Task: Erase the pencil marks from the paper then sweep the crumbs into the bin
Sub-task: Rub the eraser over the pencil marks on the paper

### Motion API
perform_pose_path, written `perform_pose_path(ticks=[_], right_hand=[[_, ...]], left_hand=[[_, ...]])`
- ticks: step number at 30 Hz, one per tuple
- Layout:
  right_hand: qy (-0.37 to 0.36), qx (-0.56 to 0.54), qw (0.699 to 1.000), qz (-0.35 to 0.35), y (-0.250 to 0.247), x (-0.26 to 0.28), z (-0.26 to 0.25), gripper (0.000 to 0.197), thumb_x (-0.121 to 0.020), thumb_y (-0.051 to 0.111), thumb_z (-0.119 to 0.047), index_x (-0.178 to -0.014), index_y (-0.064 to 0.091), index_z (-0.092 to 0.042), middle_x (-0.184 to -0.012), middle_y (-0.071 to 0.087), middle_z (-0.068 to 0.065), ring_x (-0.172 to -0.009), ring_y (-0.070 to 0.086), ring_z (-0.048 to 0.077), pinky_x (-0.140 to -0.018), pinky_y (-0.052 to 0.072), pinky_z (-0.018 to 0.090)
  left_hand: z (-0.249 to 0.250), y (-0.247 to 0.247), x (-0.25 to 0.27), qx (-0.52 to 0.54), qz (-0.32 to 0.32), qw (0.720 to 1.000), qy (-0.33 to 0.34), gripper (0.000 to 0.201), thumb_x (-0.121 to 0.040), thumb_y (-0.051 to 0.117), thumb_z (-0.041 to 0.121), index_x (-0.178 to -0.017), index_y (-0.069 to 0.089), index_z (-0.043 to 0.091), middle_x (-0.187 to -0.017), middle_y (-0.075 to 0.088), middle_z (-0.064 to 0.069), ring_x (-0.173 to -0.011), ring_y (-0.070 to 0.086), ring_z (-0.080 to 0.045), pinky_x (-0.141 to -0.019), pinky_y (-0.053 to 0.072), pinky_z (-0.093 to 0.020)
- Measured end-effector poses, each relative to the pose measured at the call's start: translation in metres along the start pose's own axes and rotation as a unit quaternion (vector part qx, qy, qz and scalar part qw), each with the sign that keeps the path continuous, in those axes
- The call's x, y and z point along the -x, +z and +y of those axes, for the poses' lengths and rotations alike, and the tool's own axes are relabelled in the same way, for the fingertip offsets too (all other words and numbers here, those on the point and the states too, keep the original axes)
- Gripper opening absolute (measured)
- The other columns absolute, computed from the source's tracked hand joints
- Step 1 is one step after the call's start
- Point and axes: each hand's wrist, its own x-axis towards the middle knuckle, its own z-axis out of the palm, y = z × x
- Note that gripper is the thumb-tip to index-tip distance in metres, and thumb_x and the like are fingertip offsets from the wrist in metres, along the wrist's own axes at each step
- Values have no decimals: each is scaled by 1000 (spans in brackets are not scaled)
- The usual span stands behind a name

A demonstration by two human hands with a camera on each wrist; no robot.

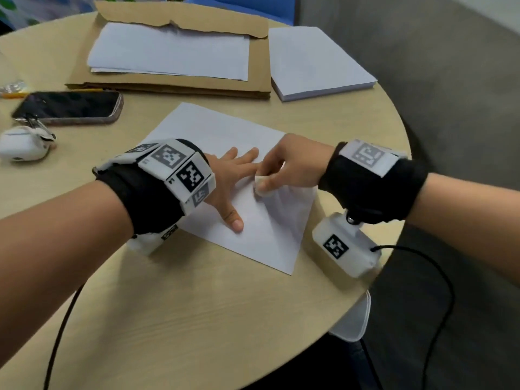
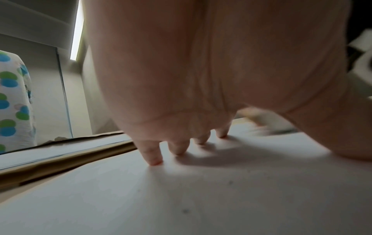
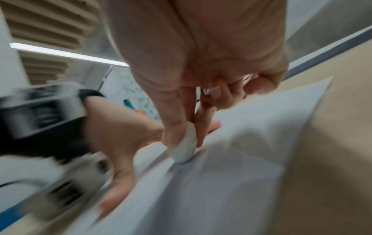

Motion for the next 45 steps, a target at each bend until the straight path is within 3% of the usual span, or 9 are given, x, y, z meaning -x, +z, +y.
perform_pose_path(ticks=[7, 13, 17, 20, 23, 26, 34, 41, 45], right_hand=[[-25, 33, 996, -76, 12, 29, 10, 11, -79, 70, -31, -89, 72, -26, -88, 69, -7, -81, 58, 8, -81, 47, 26], [-2, -10, 999, 30, 7, 1, 0, 3, -78, 72, -29, -78, 69, -28, -83, 67, -4, -82, 60, 13, -78, 49, 28], [-12, 65, 996, -56, 11, 21, 11, 11, -79, 70, -32, -86, 71, -23, -88, 68, -6, -85, 60, 11, -82, 48, 28], [30, -111, 993, -21, 7, 14, 23, 14, -81, 69, -31, -90, 72, -21, -83, 65, -6, -70, 51, 8, -68, 42, 21], [124, -549, 823, 73, 3, 0, 34, 15, -91, 58, -23, -91, 65, -10, -78, 55, -1, -53, 37, 8, -52, 36, 18], [148, -689, 703, 99, 5, 0, 43, 18, -93, 54, -21, -82, 61, -8, -71, 51, 1, -45, 38, 8, -46, 46, 17], [144, -725, 672, 55, 3, -5, 53, 20, -91, 54, -19, -85, 64, -2, -61, 54, 4, -37, 43, 9, -50, 55, 20], [130, -725, 675, 41, 5, -6, 56, 17, -90, 56, -16, -89, 63, -1, -68, 51, 5, -39, 43, 10, -57, 58, 25], [127, -729, 671, 35, 6, -7, 58, 18, -90, 55, -17, -90, 62, -1, -68, 50, 5, -36, 43, 9, -54, 57, 23]], left_hand=[[0, 5, -3, 0, 2, 1000, -10, 130, -60, 77, 55, -143, -22, 37, -152, -29, 9, -143, -20, -23, -115, 5, -56], [0, 4, -1, 7, 11, 1000, 6, 125, -62, 78, 51, -144, -16, 40, -153, -28, 8, -143, -19, -26, -115, 5, -58], [-1, 5, -2, 4, 16, 1000, -12, 128, -61, 77, 54, -143, -20, 39, -152, -28, 11, -143, -19, -21, -116, 4, -54], [2, 4, 0, 14, 18, 1000, -10, 124, -64, 77, 52, -145, -16, 38, -154, -24, 11, -144, -17, -21, -116, 4, -54], [8, 1, 8, 42, 45, 998, -15, 101, -77, 68, 45, -148, -2, 35, -157, -13, 10, -146, -8, -18, -118, 6, -46], [22, 3, 17, -2, 97, 995, -8, 72, -93, 51, 37, -149, 6, 31, -158, -8, 9, -146, 0, -16, -117, 7, -36], [80, 51, 52, -108, -25, 979, 170, 78, -88, 16, 64, -147, -17, 25, -154, -25, 7, -143, -19, -14, -116, -8, -36], [23, 37, 53, -70, 23, 982, -172, 89, -82, 2, 71, -143, -25, 12, -144, -41, -4, -141, -25, -17, -115, -10, -43], [65, 42, 56, -4, 14, 1000, 15, 75, -88, 11, 63, -144, -24, 28, -144, -39, 11, -138, -30, -10, -115, -15, -37]])
